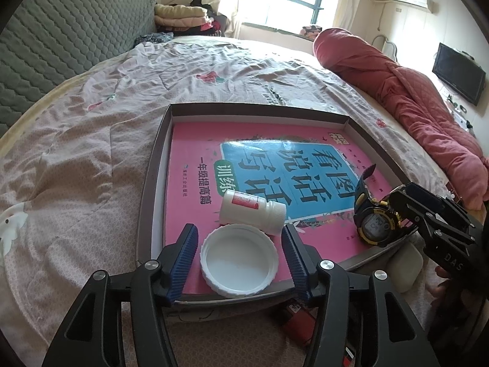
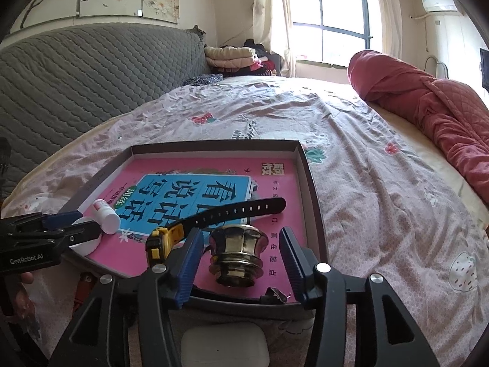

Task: Organize rigid objects
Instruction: 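Lower the white lid into the tray and open the left gripper while the right gripper holds the knob, then lower the chrome knob into the tray and open the right gripper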

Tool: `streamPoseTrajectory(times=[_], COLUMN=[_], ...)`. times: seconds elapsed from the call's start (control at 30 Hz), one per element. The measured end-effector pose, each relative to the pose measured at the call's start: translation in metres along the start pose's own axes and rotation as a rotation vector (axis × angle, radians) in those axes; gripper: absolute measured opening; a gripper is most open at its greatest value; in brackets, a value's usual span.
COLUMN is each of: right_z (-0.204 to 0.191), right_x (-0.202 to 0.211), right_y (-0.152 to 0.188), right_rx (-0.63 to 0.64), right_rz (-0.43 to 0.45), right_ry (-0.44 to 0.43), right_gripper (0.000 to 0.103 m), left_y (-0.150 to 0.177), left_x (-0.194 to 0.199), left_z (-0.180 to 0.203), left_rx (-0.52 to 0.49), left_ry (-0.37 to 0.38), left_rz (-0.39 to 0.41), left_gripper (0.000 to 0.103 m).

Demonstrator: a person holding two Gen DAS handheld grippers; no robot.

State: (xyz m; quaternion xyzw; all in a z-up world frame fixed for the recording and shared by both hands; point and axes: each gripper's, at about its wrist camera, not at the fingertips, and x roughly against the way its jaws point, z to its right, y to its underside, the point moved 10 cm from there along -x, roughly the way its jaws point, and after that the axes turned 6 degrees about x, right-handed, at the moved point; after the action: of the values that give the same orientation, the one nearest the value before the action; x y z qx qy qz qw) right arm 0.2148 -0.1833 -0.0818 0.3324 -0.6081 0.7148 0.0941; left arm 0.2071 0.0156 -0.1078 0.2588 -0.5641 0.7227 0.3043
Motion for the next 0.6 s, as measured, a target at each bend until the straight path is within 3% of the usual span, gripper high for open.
streamPoseTrajectory(times=[0.17, 0.3, 0.6], right_z=[0.003, 0.005, 0.011], right_x=[0.002, 0.004, 0.012], right_y=[-0.002, -0.003, -0.006], right_rx=[-0.009, -0.02, -0.027], right_rz=[0.011, 0.019, 0.042], right_ry=[0.0, -0.002, 0.011], right_gripper=[0.053, 0.053, 0.053], left_y=[-0.001, -0.005, -0.014], left_x=[0.002, 0.008, 0.027], left_z=[0.0, 0.002, 0.002], left_rx=[0.013, 0.017, 0.012], left_ry=[0.014, 0.026, 0.025], left_rz=[0.002, 0.022, 0.078], left_gripper=[0.06, 0.067, 0.069])
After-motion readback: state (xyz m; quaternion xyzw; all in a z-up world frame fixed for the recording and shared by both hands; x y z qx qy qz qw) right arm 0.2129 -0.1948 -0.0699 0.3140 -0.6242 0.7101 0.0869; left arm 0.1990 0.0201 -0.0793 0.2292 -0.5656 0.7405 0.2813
